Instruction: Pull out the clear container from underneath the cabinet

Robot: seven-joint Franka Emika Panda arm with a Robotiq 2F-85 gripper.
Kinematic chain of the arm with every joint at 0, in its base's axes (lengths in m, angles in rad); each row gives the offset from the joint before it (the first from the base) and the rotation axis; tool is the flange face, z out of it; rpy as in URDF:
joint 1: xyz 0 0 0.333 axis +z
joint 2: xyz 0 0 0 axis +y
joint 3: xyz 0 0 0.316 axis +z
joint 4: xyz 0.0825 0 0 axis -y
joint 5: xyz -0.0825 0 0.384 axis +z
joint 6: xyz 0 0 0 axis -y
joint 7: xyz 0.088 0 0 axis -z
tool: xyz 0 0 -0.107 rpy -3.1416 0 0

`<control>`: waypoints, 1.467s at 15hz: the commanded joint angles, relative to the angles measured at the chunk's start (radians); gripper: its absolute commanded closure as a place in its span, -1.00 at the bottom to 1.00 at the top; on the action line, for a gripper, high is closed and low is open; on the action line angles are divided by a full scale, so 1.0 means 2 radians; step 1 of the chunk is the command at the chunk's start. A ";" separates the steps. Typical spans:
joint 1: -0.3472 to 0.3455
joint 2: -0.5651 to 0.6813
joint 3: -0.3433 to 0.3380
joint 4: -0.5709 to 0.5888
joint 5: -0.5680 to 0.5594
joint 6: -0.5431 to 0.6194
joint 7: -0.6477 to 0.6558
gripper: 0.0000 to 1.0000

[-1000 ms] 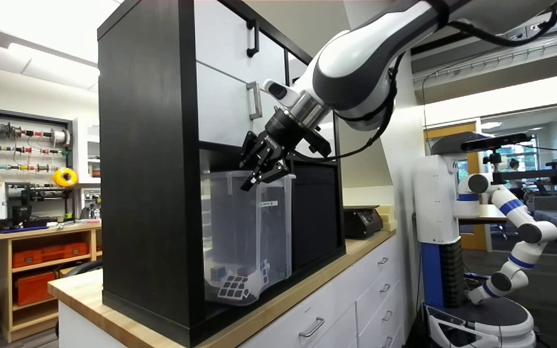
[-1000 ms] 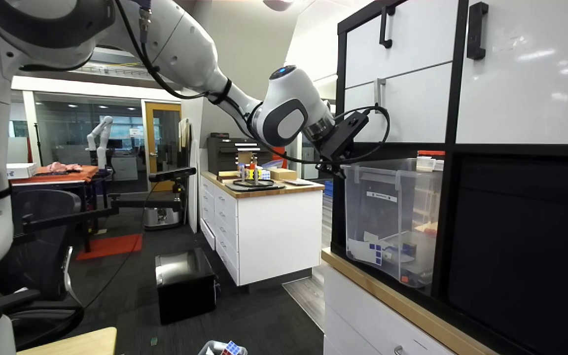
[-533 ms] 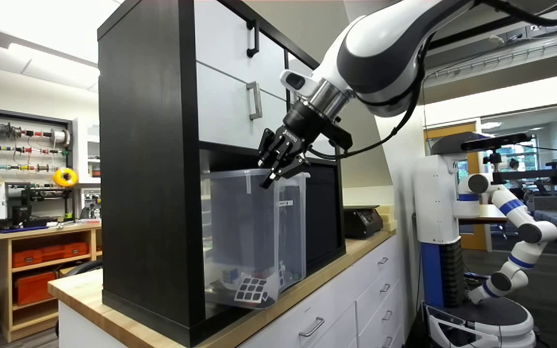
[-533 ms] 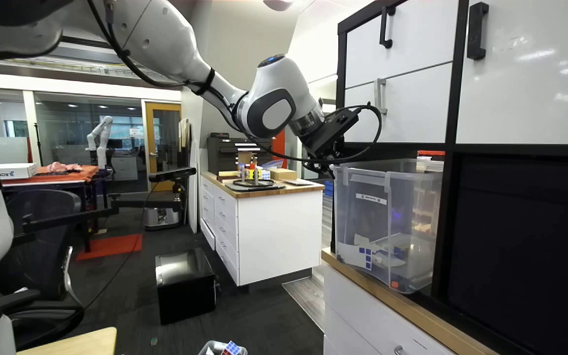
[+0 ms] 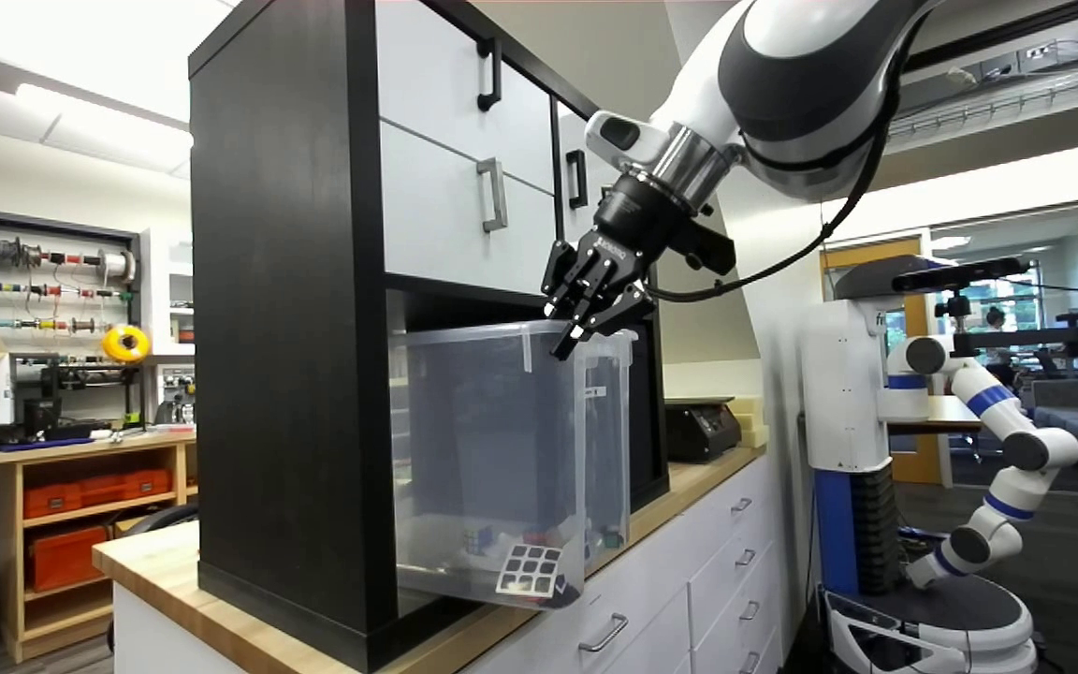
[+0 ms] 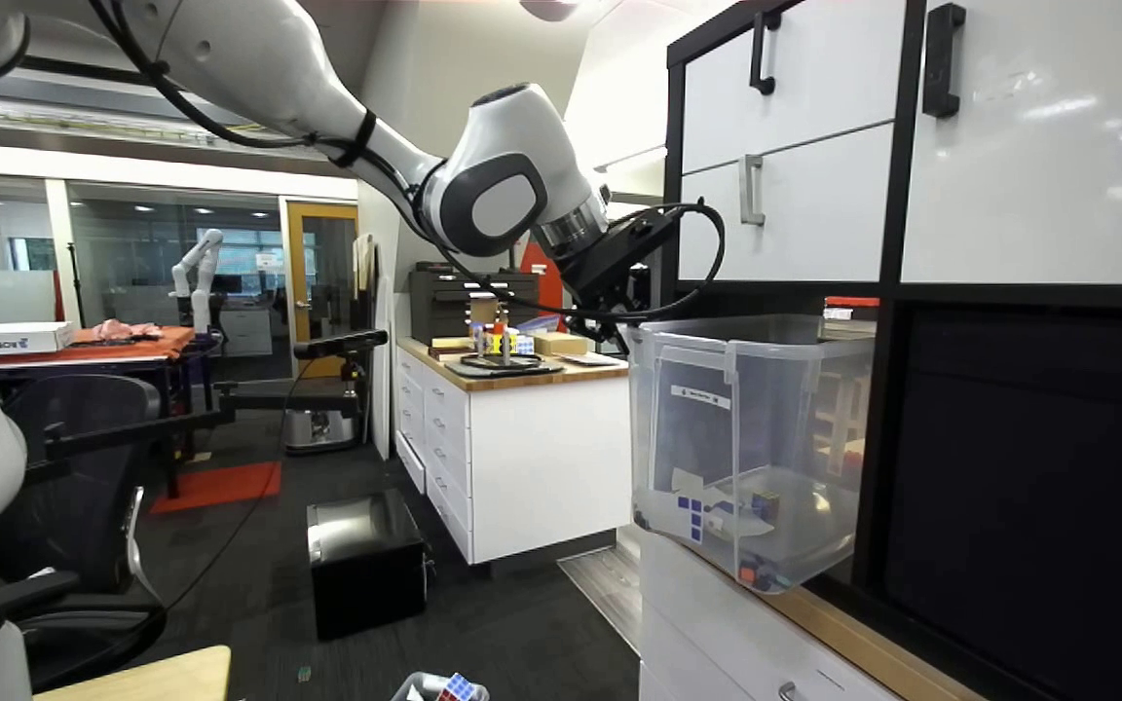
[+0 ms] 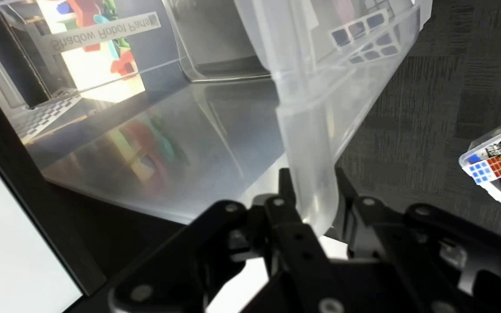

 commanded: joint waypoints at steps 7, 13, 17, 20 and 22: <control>0.001 -0.078 -0.003 -0.042 0.016 -0.002 0.006 -0.57; -0.002 -0.097 -0.013 -0.018 -0.046 -0.065 0.122 -1.00; -0.021 -0.099 -0.012 0.036 -0.103 -0.186 0.251 -1.00; -0.027 -0.091 -0.022 0.074 -0.121 -0.265 0.314 -1.00; -0.033 -0.087 -0.028 0.091 -0.131 -0.305 0.354 -1.00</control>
